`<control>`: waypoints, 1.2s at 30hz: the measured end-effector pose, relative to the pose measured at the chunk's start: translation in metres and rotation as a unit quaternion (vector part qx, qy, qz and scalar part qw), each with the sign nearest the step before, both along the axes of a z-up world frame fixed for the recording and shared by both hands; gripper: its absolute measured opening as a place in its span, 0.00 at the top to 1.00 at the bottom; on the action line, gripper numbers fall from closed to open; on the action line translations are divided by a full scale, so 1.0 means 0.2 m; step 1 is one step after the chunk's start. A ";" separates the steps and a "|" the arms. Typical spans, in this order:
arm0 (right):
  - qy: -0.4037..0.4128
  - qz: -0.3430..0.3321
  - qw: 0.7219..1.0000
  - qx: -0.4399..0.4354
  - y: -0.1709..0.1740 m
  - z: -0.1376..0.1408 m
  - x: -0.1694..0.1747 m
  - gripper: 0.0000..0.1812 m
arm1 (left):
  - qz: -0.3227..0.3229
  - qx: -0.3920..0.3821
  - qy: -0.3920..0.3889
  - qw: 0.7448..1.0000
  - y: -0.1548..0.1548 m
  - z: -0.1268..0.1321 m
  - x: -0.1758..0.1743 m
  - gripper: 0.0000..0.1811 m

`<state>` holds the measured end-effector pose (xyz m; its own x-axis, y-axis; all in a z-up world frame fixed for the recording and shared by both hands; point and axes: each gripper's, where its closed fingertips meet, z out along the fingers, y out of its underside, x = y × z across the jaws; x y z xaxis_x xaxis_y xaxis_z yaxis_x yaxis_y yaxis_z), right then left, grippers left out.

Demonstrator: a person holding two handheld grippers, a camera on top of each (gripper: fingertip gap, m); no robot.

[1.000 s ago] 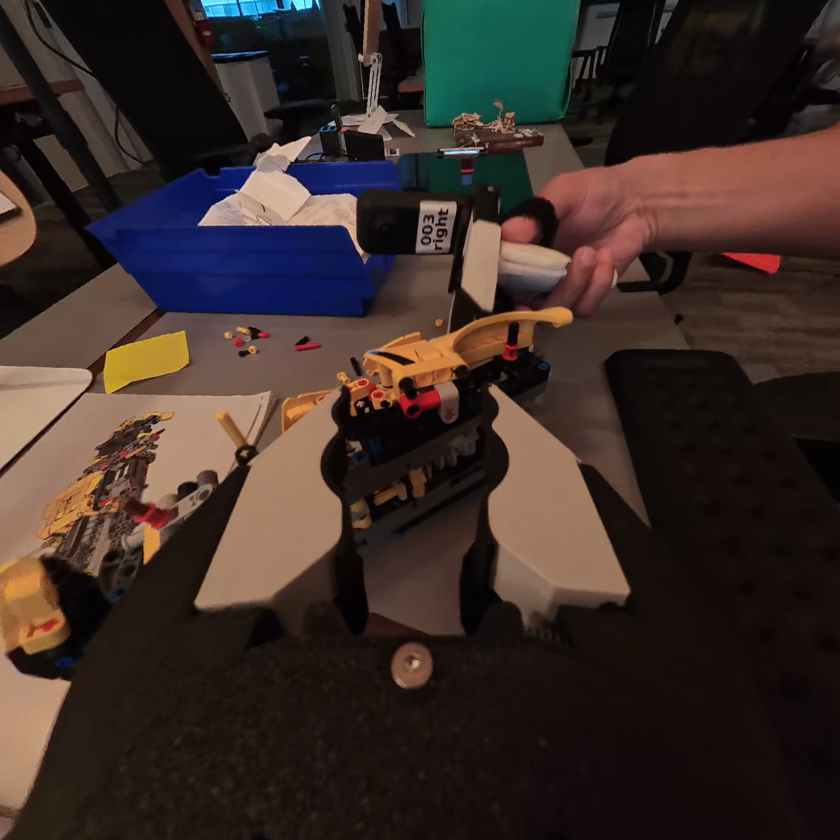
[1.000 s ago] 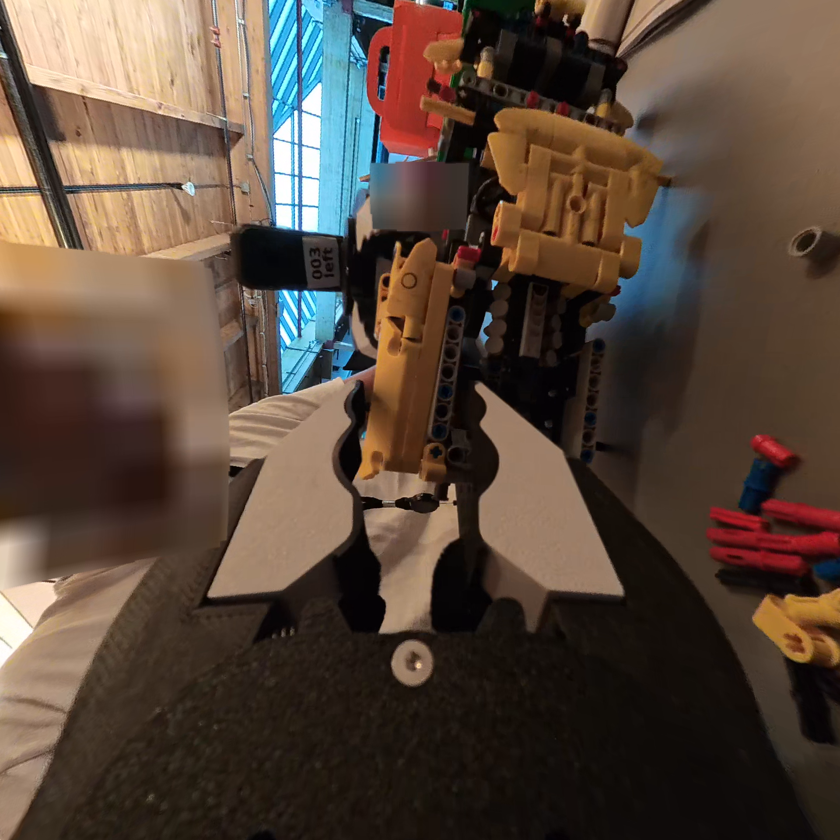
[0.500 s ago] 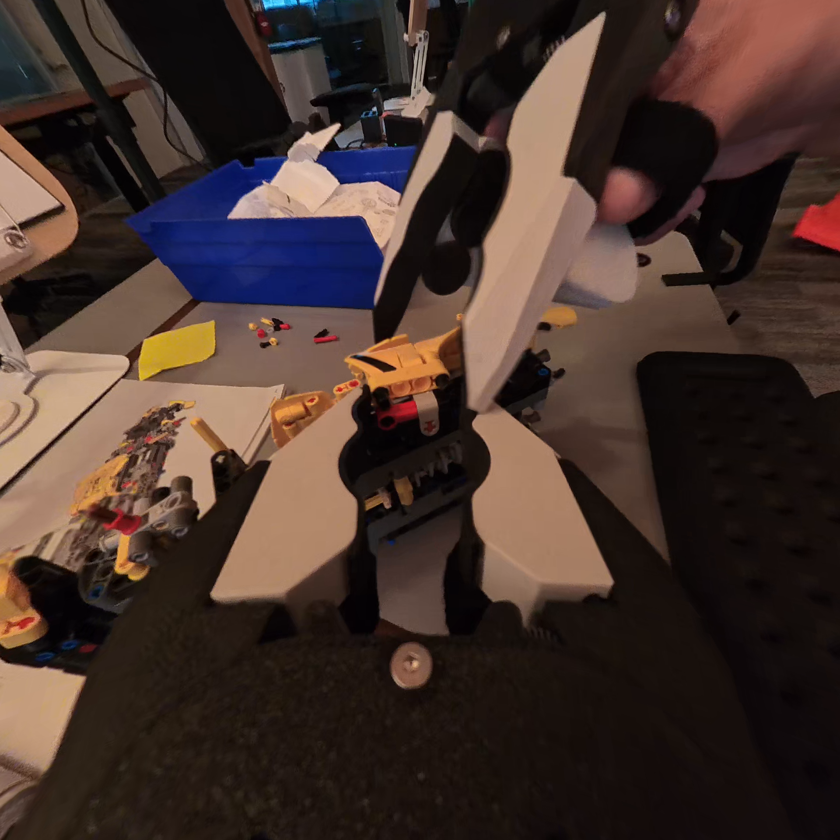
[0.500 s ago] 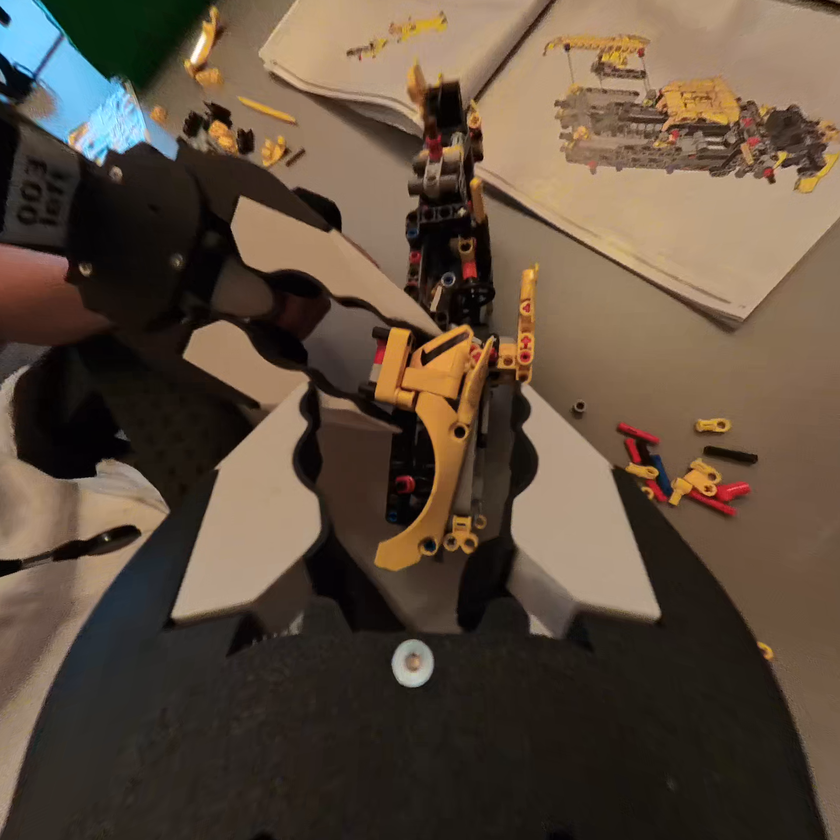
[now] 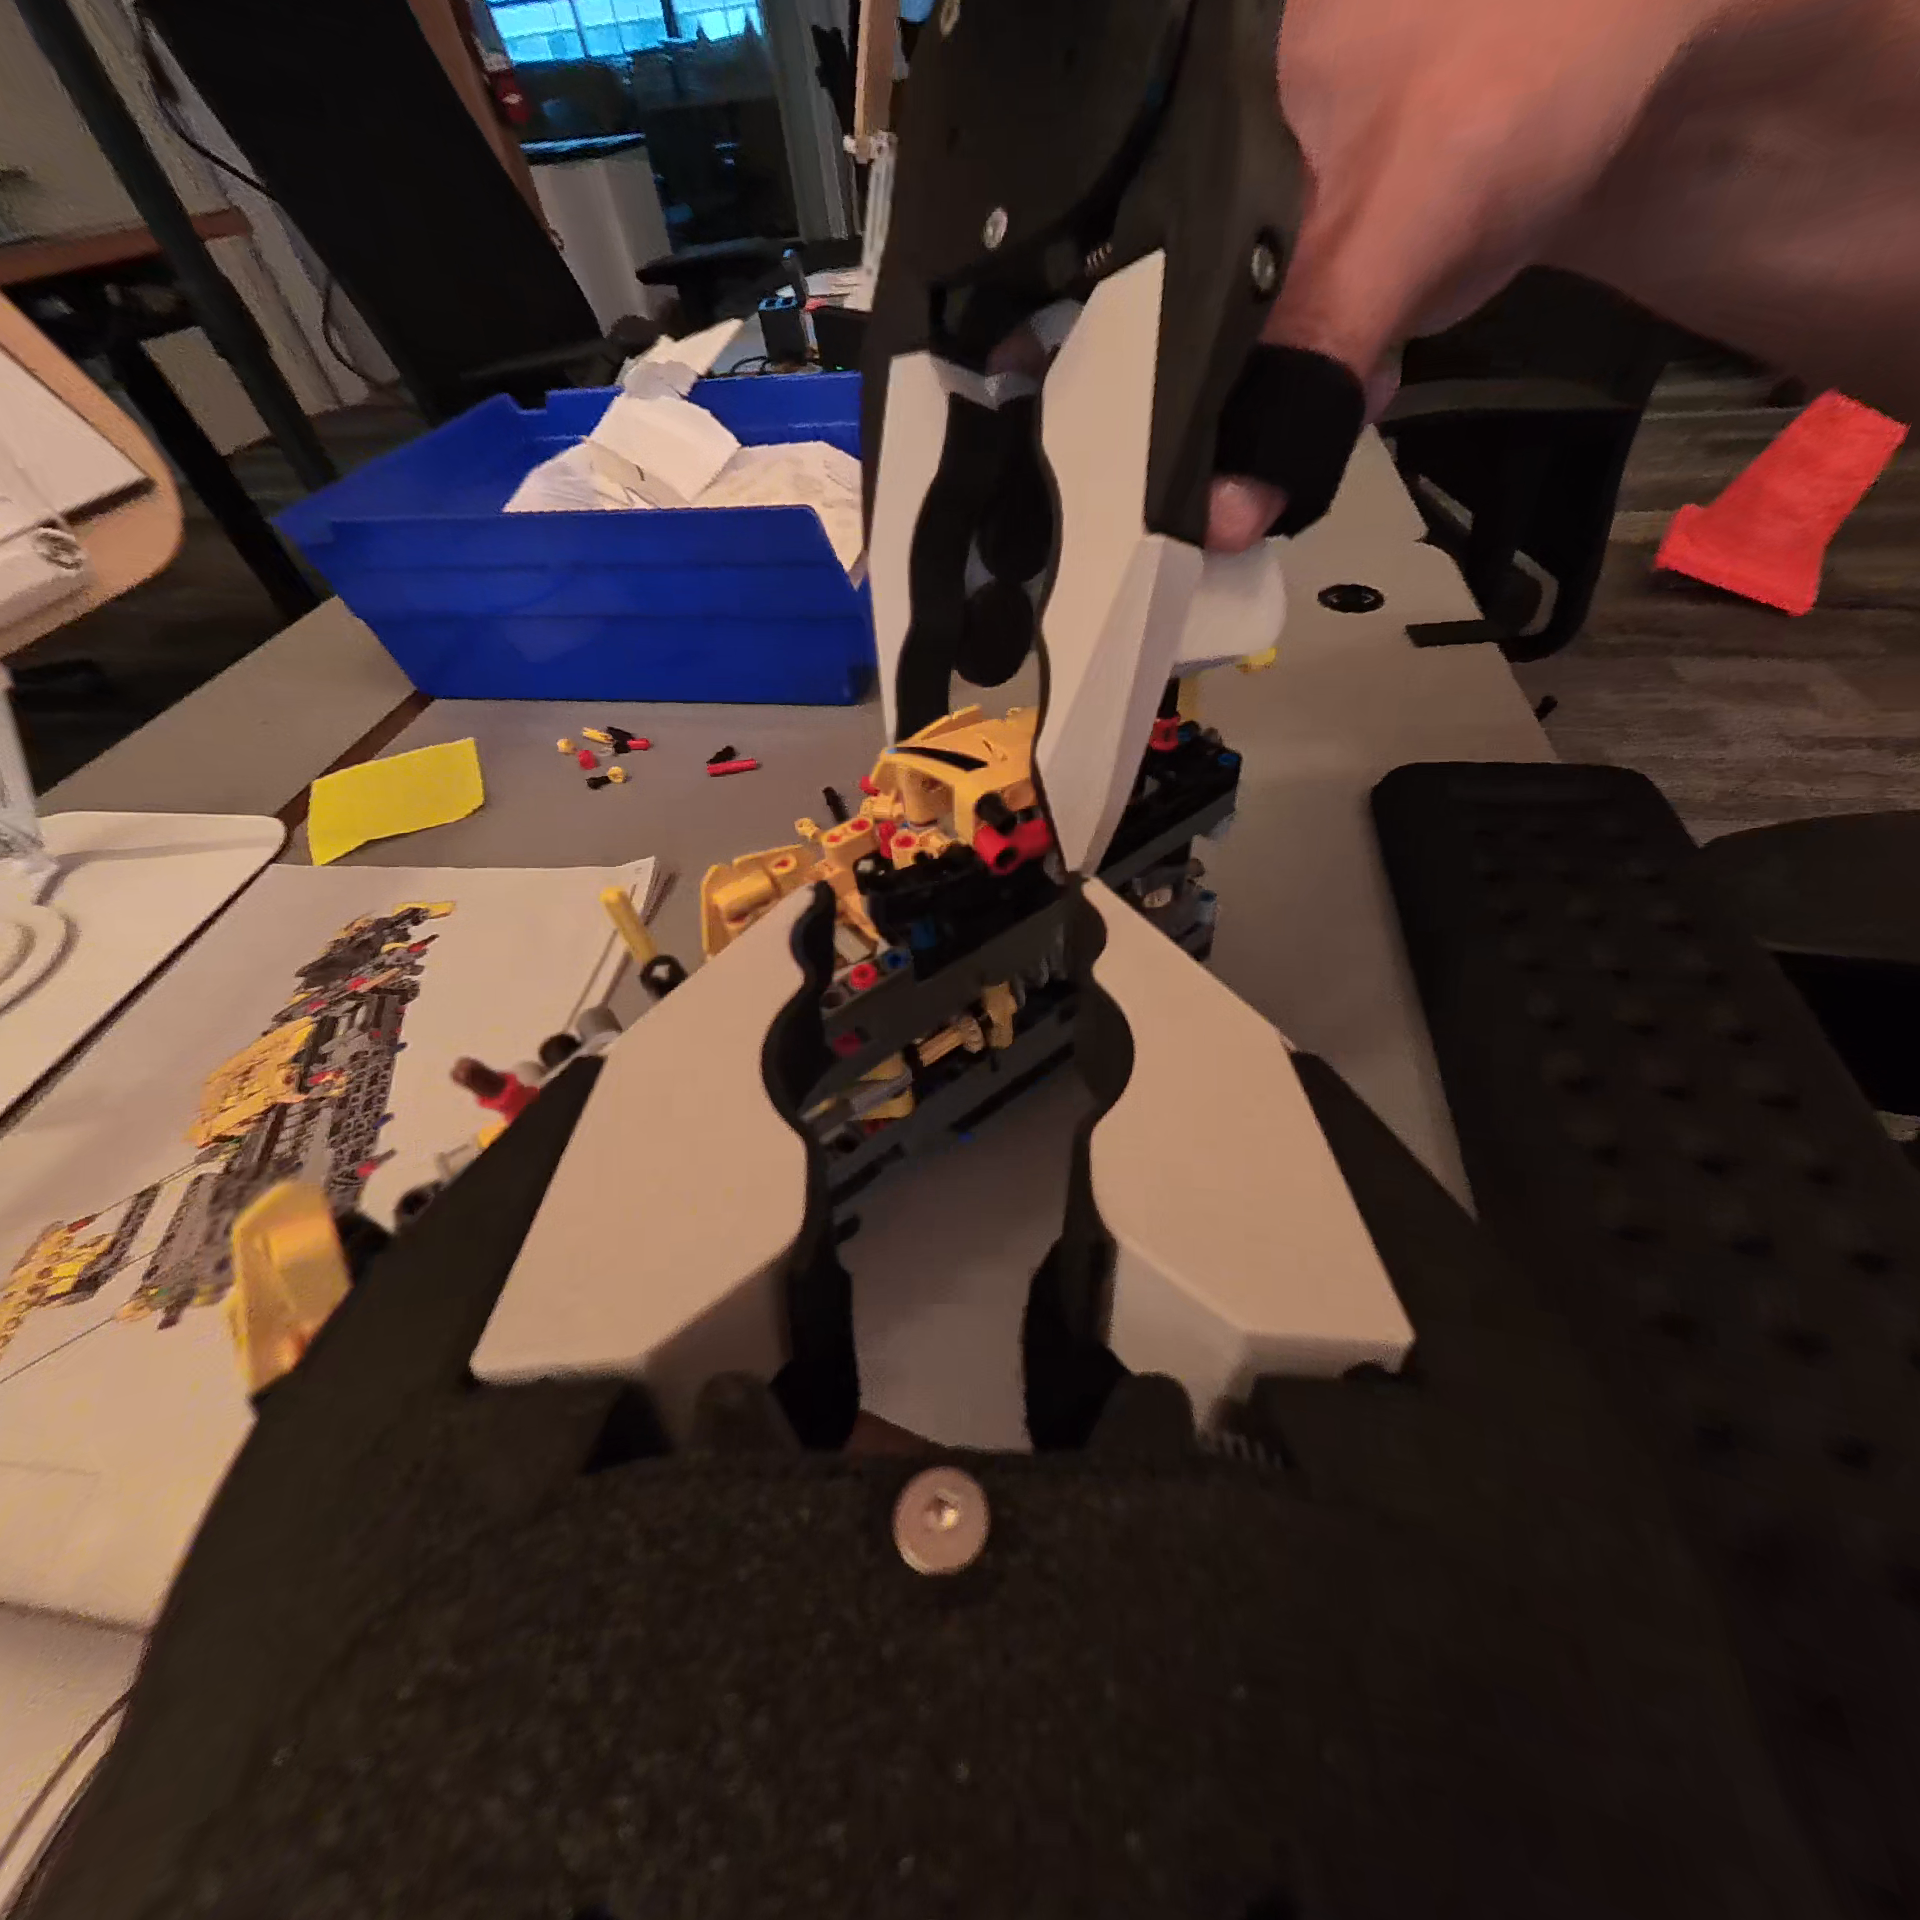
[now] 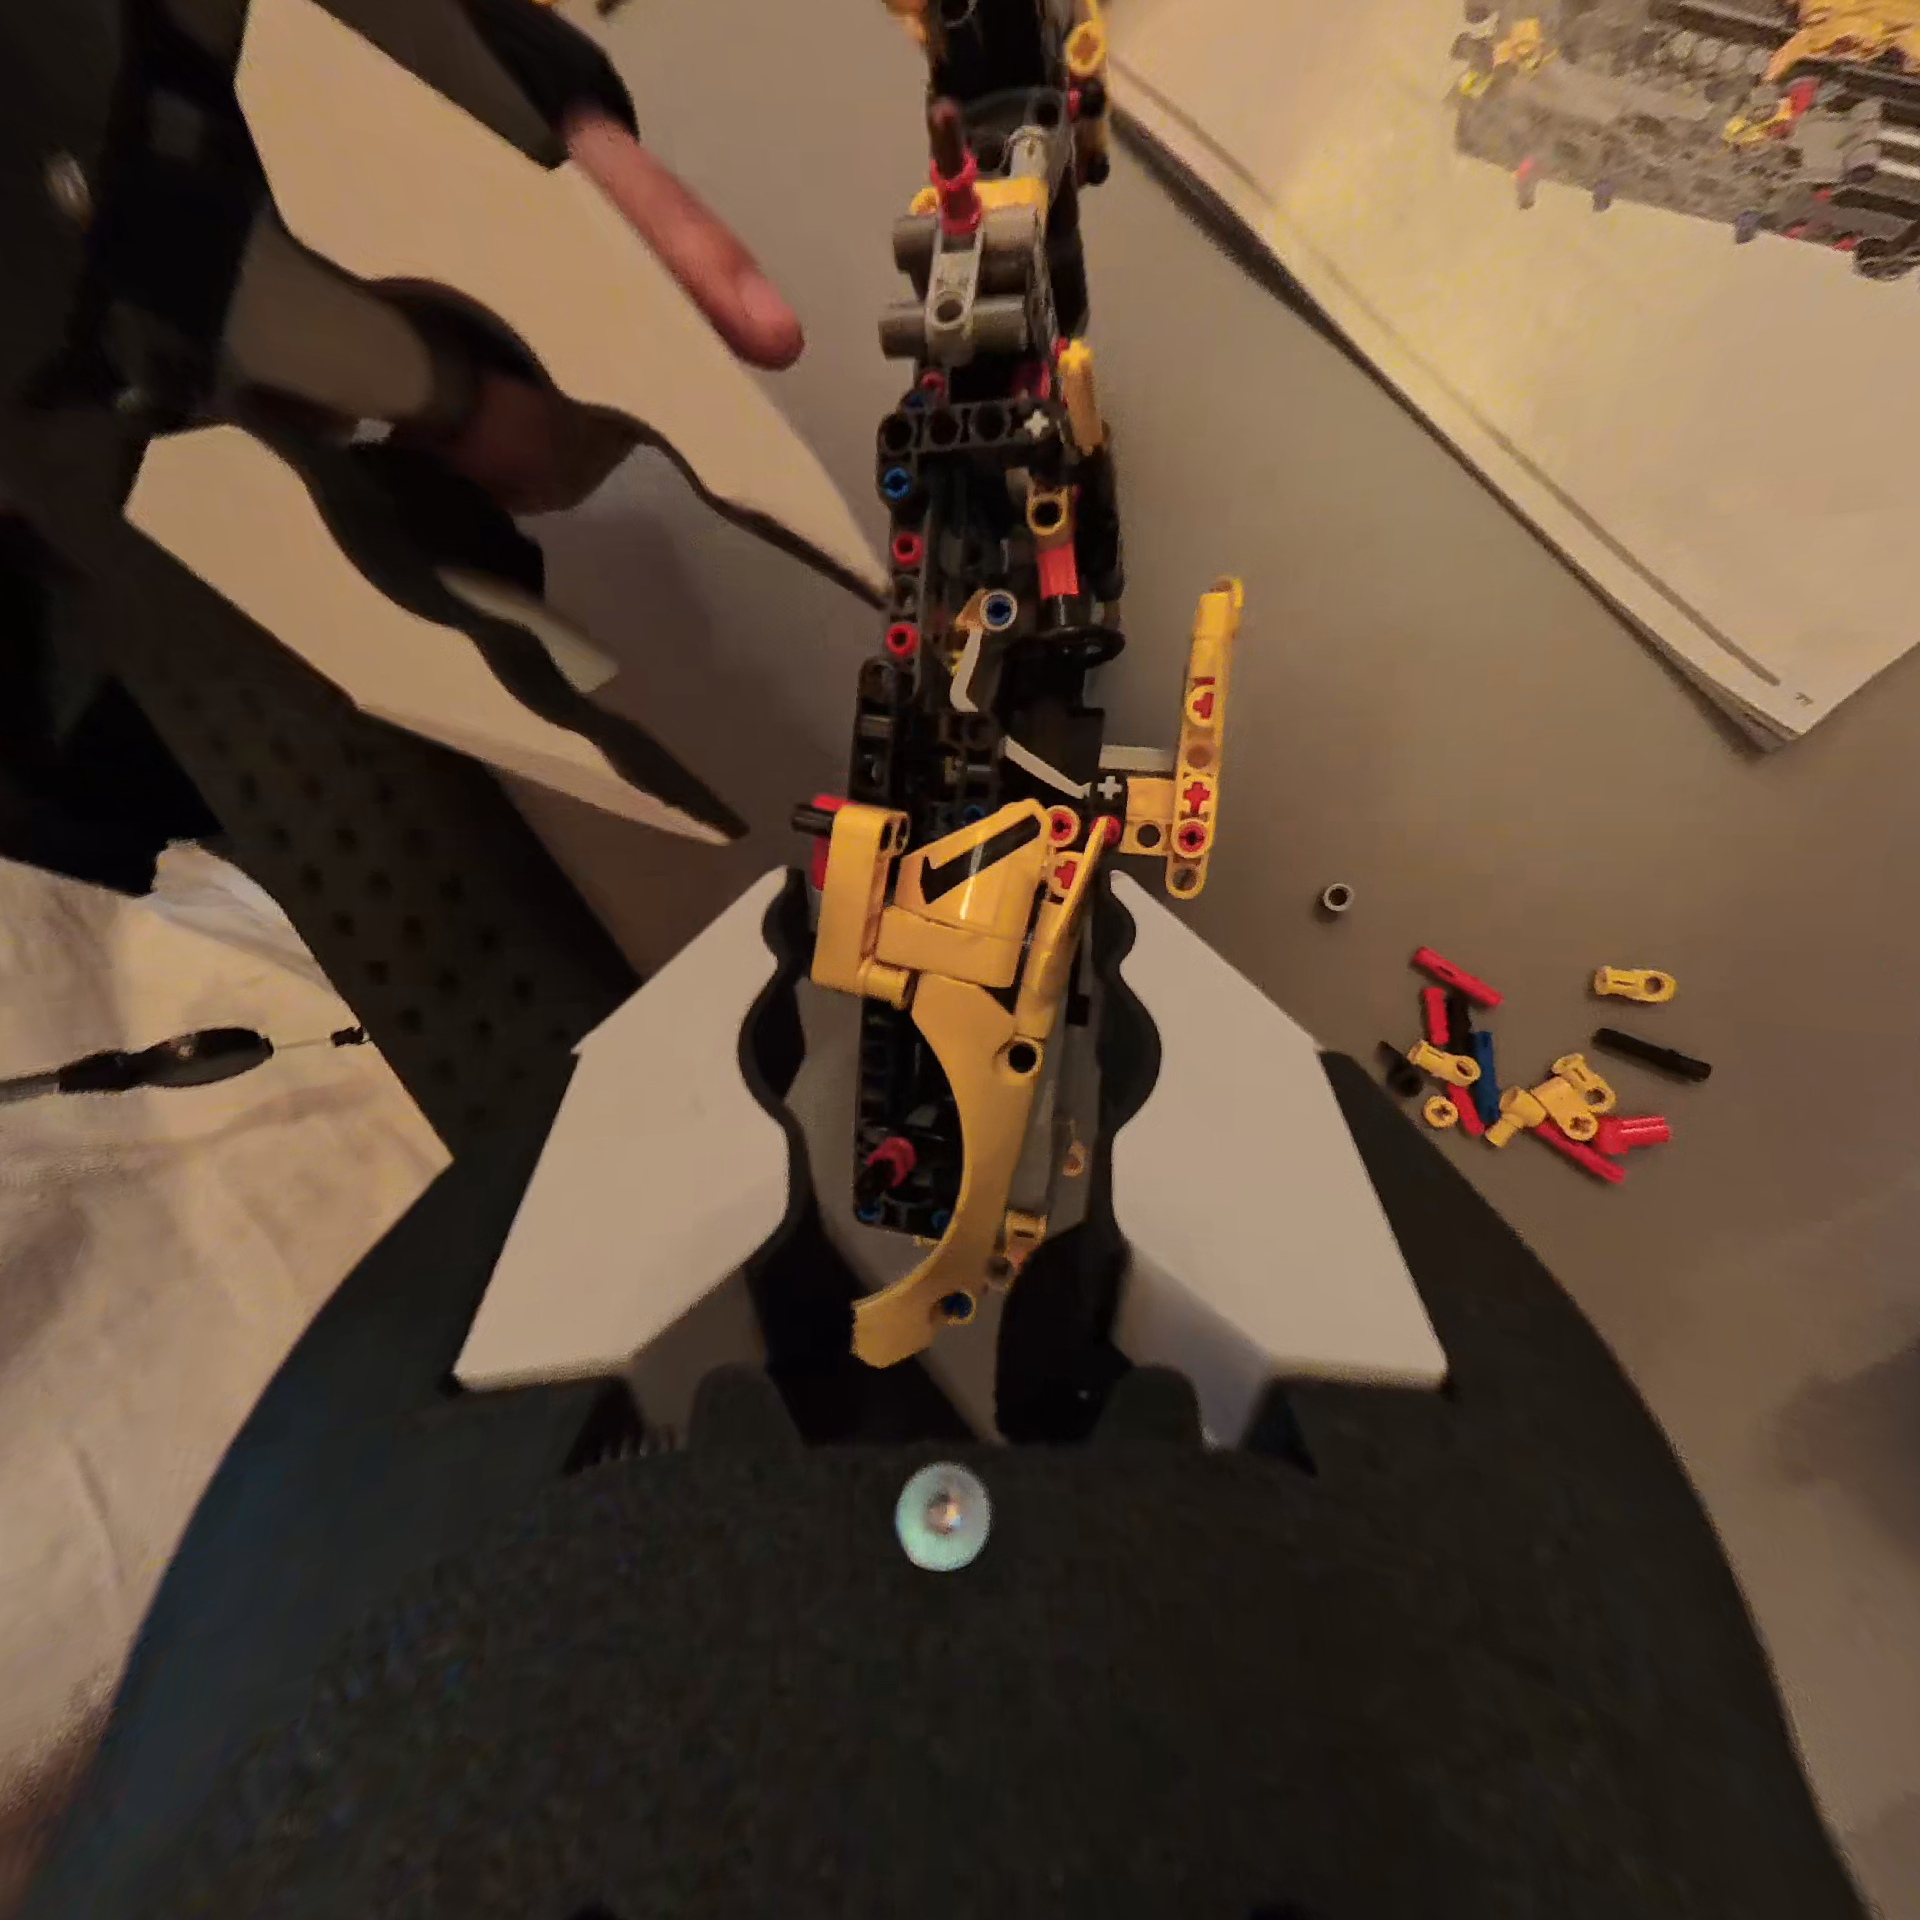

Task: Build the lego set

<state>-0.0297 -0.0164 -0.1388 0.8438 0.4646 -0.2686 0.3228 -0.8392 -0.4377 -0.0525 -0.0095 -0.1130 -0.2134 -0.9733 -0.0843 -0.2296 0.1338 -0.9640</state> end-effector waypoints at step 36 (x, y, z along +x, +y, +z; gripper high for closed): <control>-0.128 0.109 0.986 0.016 -0.03 0.00 0.01 0.73 | 0.078 -0.099 -0.012 0.992 0.03 -0.08 -0.39 0.88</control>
